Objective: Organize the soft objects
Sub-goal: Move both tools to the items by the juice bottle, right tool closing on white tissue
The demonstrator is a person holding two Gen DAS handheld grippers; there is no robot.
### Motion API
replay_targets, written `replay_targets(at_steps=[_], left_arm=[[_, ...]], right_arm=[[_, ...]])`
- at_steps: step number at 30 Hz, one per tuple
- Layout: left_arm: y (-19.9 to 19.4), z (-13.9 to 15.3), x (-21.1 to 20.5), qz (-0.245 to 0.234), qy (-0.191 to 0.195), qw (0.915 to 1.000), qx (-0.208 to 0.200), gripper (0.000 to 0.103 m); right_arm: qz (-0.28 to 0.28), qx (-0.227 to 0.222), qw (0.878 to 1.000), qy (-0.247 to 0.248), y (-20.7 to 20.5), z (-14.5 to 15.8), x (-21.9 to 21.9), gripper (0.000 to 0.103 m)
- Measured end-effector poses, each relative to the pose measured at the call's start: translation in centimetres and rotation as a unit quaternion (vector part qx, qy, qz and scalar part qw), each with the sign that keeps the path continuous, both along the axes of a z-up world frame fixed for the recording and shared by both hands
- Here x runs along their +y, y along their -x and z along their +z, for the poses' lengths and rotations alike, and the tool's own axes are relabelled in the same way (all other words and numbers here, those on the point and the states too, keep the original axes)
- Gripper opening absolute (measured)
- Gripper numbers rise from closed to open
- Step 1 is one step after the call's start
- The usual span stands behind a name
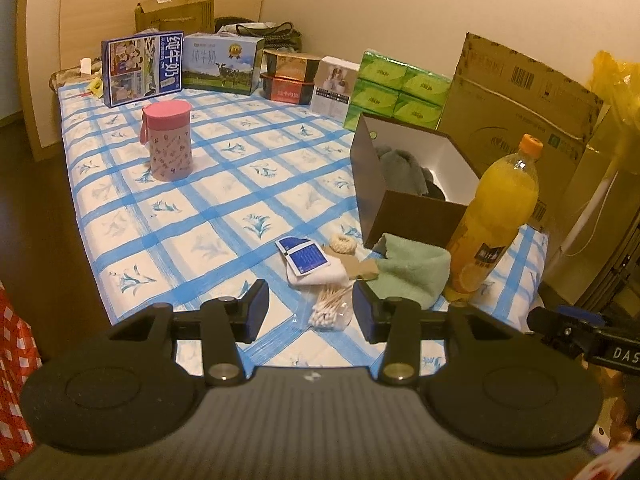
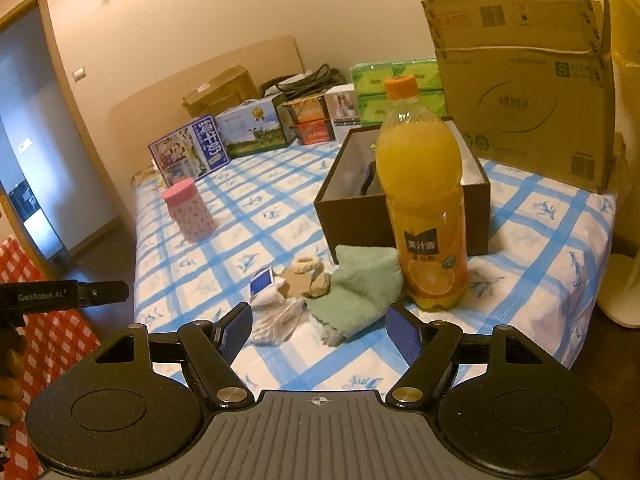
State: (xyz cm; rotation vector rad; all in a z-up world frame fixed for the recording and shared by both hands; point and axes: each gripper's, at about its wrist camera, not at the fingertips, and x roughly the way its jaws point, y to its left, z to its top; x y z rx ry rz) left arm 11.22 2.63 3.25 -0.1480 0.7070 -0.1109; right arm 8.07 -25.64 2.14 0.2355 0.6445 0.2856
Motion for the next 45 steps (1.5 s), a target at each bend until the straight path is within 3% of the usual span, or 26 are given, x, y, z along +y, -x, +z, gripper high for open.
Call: replay_targets(at_steps=[14,21,25,32,37,45], left_arm=[[-3.2,-2.6,0.5,0.004,-0.002,0.9988,0.048,0.042],[-5.4,-4.9,1.2,0.004,0.004,0.9969,0.079,0.042],[-7.1,-6.1,1.3,0.004,0.007,0.9958,0.091,0.042],[-10.8,-8.3,1.7,0.004,0.013,0.9937,0.112,0.042],[-12.8,-9.7,1.9,0.007,0.018,0.9923,0.122,0.042],[-14.8,-11.2,2.5,0.014,0.023,0.9906,0.134,0.042]], right_arm=[[0.014,0.043,0.999,-0.016,-3.9,-3.4,1.2,0.074],[0.043,0.049,0.998,0.0,-6.6,-5.1,3.3,0.073],[0.063,0.045,0.997,0.011,-9.1,-6.1,4.9,0.058],[0.085,0.06,0.995,-0.004,-13.8,-8.3,7.0,0.045],[0.093,0.078,0.992,-0.029,-16.8,-10.0,8.1,0.042],[0.113,0.096,0.989,-0.022,-19.3,-12.3,9.8,0.041]])
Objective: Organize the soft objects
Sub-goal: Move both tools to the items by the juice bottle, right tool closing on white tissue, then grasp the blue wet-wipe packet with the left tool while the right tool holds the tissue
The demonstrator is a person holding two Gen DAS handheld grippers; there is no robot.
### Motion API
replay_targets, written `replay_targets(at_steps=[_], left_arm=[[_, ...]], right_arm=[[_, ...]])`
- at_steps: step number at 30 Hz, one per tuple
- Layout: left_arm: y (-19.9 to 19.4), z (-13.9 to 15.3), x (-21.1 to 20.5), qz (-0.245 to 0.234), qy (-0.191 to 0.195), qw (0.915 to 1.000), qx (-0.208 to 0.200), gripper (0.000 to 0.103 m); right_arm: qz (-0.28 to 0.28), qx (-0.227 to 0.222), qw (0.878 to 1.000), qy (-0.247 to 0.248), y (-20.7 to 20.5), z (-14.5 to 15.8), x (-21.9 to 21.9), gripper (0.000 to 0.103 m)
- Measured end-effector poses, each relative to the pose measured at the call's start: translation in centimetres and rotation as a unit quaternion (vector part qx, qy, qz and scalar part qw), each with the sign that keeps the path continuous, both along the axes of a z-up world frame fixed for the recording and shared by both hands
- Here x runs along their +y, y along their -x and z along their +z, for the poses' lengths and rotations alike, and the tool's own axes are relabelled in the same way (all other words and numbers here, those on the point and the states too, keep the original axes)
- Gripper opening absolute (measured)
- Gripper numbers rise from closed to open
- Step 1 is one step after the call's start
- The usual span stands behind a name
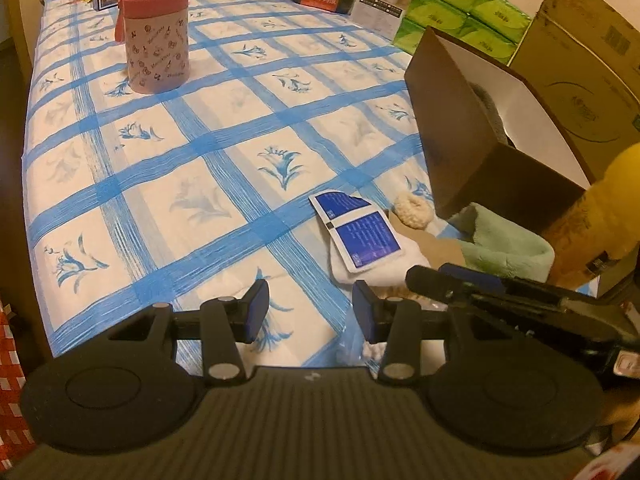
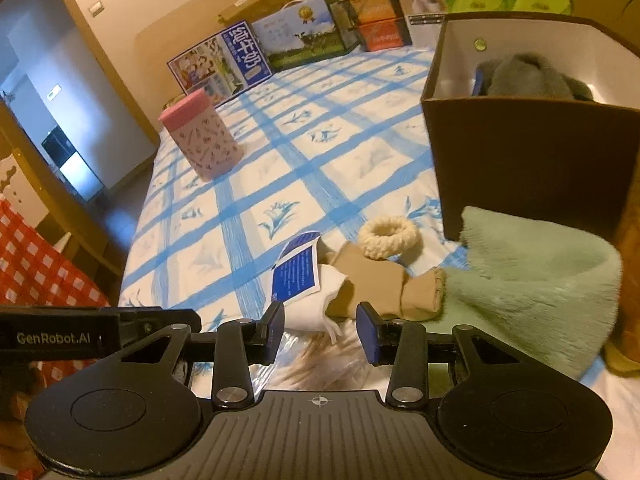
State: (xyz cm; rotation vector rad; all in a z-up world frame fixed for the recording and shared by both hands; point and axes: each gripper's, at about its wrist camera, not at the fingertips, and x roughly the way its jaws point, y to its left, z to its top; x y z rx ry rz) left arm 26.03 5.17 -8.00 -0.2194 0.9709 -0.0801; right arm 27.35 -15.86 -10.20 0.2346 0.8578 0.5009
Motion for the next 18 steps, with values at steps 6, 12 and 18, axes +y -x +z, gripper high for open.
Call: replay_targets(at_steps=[6,12,18], left_arm=[[-0.7,-0.7,0.1,0.0,0.0,1.0,0.004,0.042],[-0.5,-0.8,0.4,0.006,0.002,1.0,0.006,0.042],[0.3,-0.9,0.6,0.005,0.007,0.9999,0.011,0.042]], right_arm=[[0.008,0.002,1.0,-0.001,-0.6,-0.7,0.5,0.036],[0.041,-0.023,0.999,0.019,-0.1,-0.8,1.5,0.004],[0.051,-0.046,0.998,0.011,2.8,1.0,0.4,0.003]])
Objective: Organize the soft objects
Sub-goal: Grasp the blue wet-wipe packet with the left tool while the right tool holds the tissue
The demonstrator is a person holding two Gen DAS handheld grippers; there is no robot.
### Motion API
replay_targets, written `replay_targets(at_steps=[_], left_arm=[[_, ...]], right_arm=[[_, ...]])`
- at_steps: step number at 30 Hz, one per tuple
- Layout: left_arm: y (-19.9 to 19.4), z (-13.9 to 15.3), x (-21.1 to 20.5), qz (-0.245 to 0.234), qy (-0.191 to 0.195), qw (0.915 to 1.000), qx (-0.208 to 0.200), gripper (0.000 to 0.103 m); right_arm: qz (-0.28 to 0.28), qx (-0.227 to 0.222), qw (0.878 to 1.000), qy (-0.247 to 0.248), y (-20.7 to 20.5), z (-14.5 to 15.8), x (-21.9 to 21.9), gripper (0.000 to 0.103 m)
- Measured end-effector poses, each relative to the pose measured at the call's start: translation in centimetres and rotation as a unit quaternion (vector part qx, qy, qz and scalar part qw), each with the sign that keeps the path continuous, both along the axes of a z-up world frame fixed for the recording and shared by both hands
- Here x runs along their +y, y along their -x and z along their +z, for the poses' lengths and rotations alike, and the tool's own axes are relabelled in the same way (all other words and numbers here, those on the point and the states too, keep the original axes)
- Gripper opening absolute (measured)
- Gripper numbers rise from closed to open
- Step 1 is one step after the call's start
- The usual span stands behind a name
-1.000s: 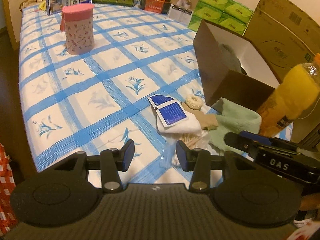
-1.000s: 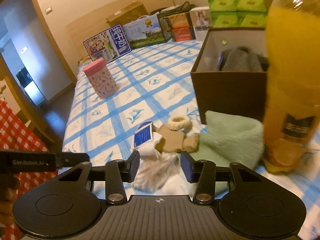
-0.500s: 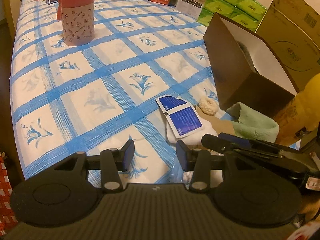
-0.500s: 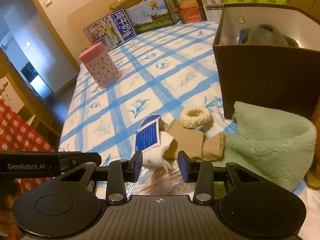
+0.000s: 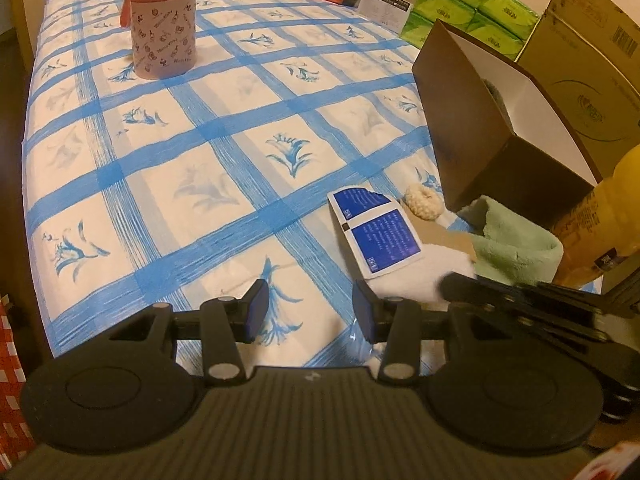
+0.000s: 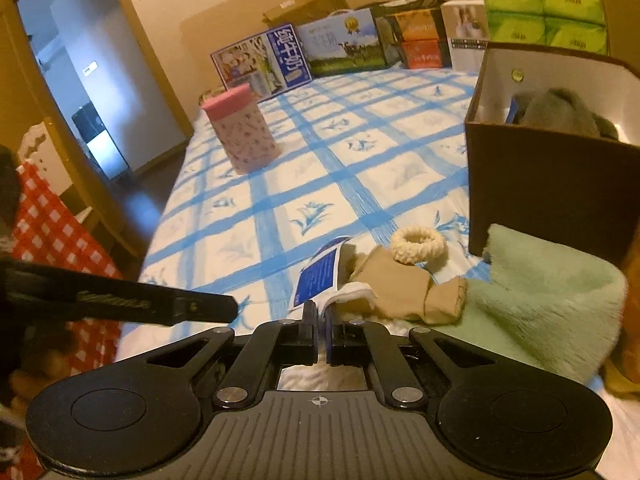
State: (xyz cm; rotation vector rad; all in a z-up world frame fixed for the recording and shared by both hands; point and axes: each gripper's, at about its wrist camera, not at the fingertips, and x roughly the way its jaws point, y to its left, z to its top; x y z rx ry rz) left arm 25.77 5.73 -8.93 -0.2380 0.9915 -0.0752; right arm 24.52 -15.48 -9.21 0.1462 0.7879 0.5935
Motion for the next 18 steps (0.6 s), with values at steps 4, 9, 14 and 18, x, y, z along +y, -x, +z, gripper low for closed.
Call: replay_targets(at_steps=[4,9,14,18], left_arm=[[-0.1,-0.3,-0.3,-0.004,0.01,0.9999,0.007,0.042],[-0.8,-0.5,-1.1,-0.015,0.02,0.9996,0.008,0.046],[-2.1,-0.9,-2.4,-0.025,0.022,0.9994,0.009,0.047],[-3.5,-1.2,-3.3,-0.03,0.027,0.9992,0.009,0.052]], right_arm=[[-0.013,0.006,1.0,0.004,1.3,0.9,-1.2,0.003],[-0.052,0.004,0.999,0.0,2.3,2.1,-4.0,0.003],[-0.109,-0.017,0.994,0.01,2.2,3.3,-6.7,0.003],[-0.131,-0.02,0.991,0.015,1.9,3.3,-7.8,0.003]])
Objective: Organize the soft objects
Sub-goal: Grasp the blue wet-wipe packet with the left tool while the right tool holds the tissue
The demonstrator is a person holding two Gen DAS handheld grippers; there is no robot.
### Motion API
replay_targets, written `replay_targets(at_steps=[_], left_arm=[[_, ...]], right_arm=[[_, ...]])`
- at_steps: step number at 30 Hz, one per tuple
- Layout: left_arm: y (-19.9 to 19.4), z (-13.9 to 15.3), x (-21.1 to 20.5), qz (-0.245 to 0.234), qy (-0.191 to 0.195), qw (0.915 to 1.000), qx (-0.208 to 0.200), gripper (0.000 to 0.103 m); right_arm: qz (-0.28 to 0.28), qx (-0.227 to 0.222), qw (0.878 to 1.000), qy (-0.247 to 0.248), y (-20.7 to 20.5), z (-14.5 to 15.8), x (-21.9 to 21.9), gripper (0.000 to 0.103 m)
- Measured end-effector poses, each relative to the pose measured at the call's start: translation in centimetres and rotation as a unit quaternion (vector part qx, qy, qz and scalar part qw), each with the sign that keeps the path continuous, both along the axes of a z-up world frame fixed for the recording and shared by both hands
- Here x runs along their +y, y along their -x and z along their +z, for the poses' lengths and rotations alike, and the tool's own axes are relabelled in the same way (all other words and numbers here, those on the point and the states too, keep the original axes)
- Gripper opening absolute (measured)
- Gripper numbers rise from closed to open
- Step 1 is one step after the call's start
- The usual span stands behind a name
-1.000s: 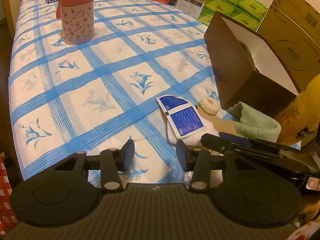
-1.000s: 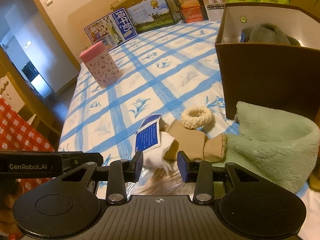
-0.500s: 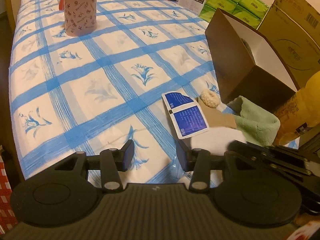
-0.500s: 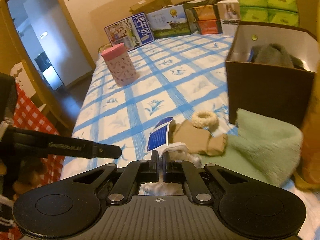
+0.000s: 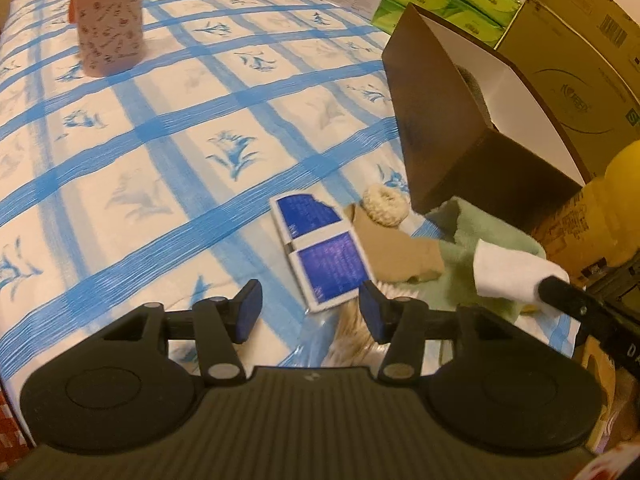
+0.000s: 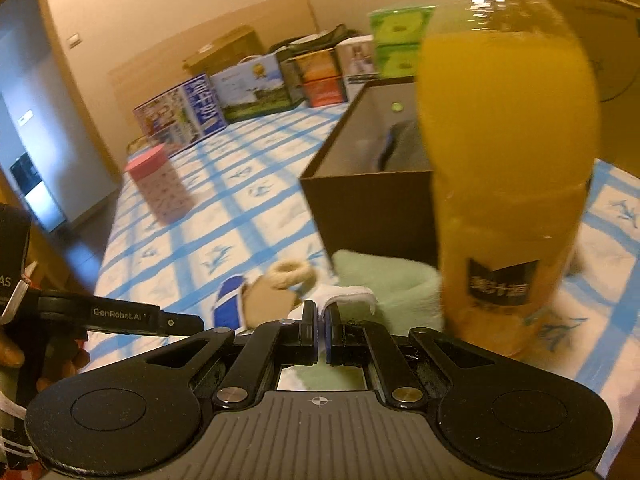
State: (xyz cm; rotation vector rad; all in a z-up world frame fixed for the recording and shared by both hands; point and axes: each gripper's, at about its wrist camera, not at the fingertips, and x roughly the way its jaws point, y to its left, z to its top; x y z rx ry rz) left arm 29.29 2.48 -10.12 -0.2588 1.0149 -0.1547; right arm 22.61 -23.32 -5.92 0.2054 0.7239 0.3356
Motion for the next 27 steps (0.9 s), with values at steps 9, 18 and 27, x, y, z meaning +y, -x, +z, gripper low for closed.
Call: replay_targets(at_steps=[9,18,27], left_arm=[[-3.5,-1.8,-0.3,0.02,0.056,0.9978,0.03,0.053],[-4.6,-3.2,0.4,0.041,0.074,0.9958,0.034,0.055],[-4.4,-3.2,0.5,0.033,0.07,0.9967,0.023,0.044]], right_arm=[[-0.002,0.011,1.0,0.002,-0.6,-1.0,-0.3,0.003],[-0.005,0.021,1.0,0.0,-1.3,-1.7,-0.5,0.003],[0.001,0.024,1.0,-0.001,-1.1,-1.9,-0.3,0.003]])
